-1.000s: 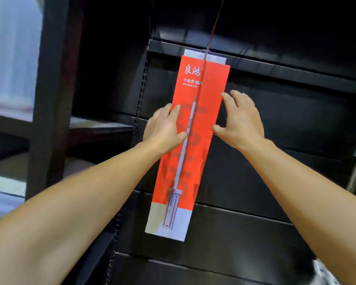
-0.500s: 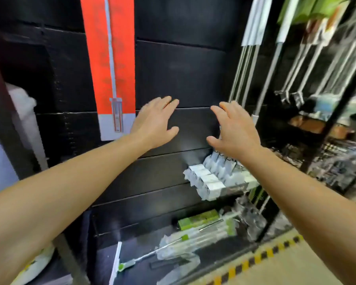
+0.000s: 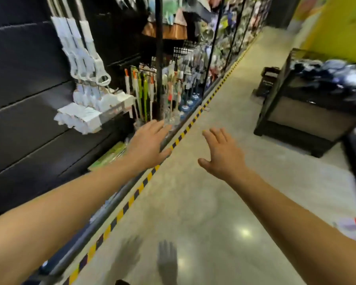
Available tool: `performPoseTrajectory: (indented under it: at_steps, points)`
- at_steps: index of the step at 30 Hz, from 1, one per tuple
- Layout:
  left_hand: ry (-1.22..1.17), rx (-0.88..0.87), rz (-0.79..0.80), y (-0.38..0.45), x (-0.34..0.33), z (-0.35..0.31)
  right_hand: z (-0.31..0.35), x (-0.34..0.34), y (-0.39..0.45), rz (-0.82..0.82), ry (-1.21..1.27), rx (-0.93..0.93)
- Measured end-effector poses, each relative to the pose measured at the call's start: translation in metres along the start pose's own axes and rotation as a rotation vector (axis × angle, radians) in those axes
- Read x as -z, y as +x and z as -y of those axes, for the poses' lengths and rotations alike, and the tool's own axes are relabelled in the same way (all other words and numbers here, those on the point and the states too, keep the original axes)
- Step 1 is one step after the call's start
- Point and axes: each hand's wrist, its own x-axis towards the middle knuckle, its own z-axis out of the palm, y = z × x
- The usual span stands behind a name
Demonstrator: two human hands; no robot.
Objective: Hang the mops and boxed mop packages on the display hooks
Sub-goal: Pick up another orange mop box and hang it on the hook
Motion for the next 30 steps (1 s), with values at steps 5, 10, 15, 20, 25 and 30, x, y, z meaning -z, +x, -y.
performPoseTrajectory:
  at_steps: [5,10,15,20,25,30]
  points:
    - [-0.066,-0.207,0.118,-0.005,-0.06,-0.156,-0.109,-0.019,-0.138,0.074,0.004,-0.23]
    - [-0.12,-0.428,0.188,-0.015,-0.094,-0.302,-0.189,-0.028,-0.262,0.097,0.006,-0.497]
    - [-0.164,-0.684,0.248,-0.018,-0.117,-0.423,-0.252,-0.034,-0.369,0.1,0.029,-0.77]
    - [-0.202,-0.9,0.319,-0.021,-0.143,-0.536,-0.304,-0.041,-0.454,0.09,0.056,-1.018]
    - [-0.226,-1.123,0.344,-0.018,-0.175,-0.649,-0.36,-0.045,-0.524,0.088,0.059,-1.236]
    - [-0.264,-1.336,0.368,-0.013,-0.2,-0.761,-0.416,-0.038,-0.586,0.072,0.039,-1.426]
